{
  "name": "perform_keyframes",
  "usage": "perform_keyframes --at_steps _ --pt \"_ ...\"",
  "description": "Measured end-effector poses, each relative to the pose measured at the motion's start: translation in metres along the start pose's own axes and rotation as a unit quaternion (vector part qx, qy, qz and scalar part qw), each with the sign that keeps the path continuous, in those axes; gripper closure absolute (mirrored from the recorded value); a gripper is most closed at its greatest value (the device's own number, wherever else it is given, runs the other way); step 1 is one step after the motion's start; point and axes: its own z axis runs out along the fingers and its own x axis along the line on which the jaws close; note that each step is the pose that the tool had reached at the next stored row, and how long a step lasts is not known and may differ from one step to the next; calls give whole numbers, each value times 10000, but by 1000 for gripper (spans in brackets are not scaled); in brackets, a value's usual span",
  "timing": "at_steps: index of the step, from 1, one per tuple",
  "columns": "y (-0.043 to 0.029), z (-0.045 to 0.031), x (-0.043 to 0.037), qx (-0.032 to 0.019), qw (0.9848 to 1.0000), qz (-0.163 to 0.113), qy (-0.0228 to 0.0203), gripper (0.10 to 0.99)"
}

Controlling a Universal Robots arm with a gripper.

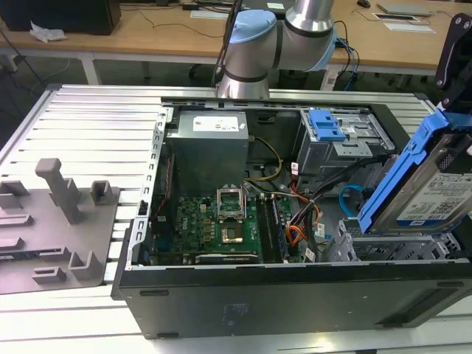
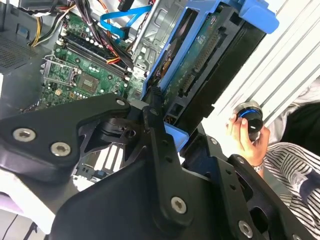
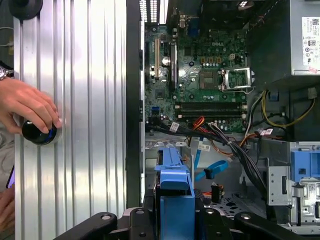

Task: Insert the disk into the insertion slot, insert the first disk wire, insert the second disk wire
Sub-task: 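Insert the disk into the insertion slot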

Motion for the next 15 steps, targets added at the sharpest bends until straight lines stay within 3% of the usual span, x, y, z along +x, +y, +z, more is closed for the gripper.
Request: perform_keyframes --at_steps 15 --pt "-7 174 -1 0 10000 0 0 722"
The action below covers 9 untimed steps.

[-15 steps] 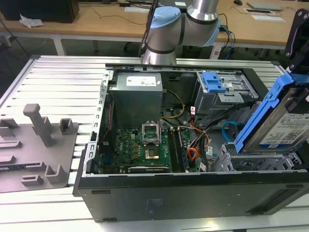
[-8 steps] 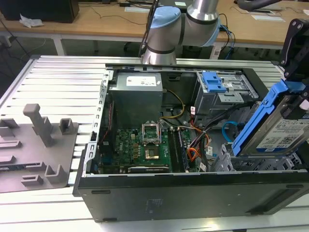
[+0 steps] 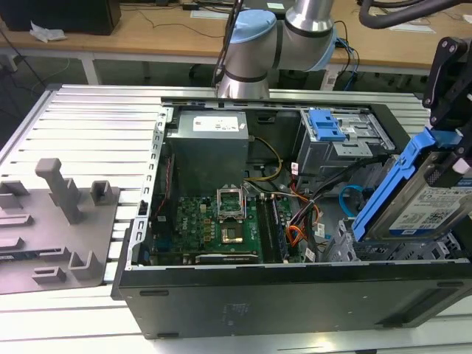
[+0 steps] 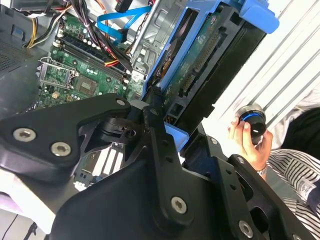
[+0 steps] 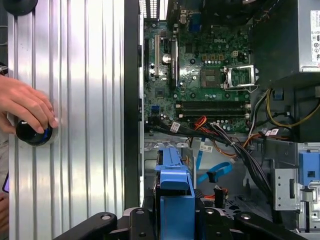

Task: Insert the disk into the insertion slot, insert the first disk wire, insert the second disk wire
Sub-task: 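Insert the disk into the insertion slot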

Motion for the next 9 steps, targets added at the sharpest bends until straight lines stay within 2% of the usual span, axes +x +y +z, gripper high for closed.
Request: perform_keyframes --at_steps 2,5,9 --pt "-1 10 -20 0 10000 0 0 722" --pt "1 12 -121 0 10000 0 0 722" --pt "2 12 -202 0 10000 0 -1 722"
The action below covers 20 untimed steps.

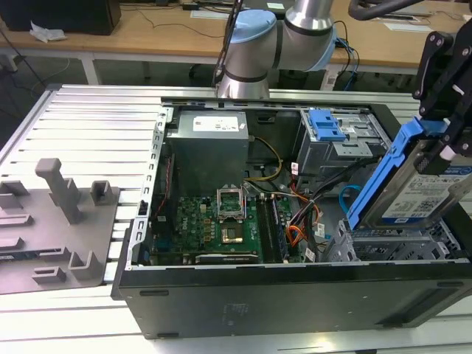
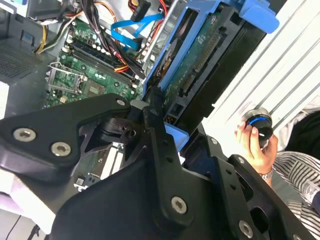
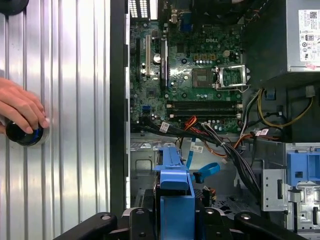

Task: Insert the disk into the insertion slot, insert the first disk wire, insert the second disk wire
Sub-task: 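Insert the disk into the insertion slot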

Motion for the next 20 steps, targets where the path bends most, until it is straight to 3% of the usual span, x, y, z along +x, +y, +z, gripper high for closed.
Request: perform_keyframes --at_steps 4,15,20 --pt "-10 15 -2 0 10000 1 1 722" --pt "-20 156 -3 0 10000 0 2 722" --pt "-53 90 -3 -2 10000 -2 0 722"
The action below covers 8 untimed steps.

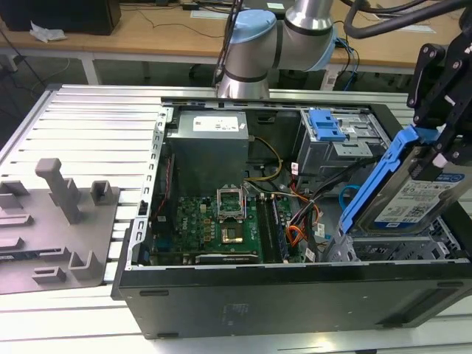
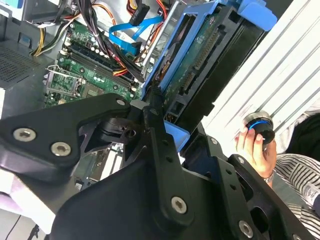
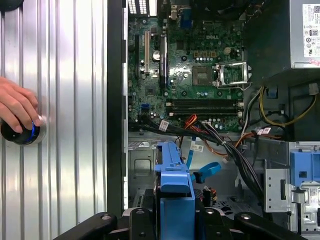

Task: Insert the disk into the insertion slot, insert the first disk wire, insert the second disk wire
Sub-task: 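Insert the disk into the insertion slot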

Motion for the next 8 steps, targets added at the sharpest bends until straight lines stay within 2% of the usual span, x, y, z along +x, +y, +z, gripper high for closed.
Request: perform_keyframes --at_steps 2,3,4,6,8 --pt "-106 -3 -2 -57 10000 -9 -6 722" --pt "-133 0 -4 -78 10000 -15 -6 722" --pt "-137 8 -4 -88 10000 -15 -10 722" --pt "-139 33 -4 -104 9999 -18 -44 722" --pt "-139 39 -5 -106 9999 -42 -47 722"
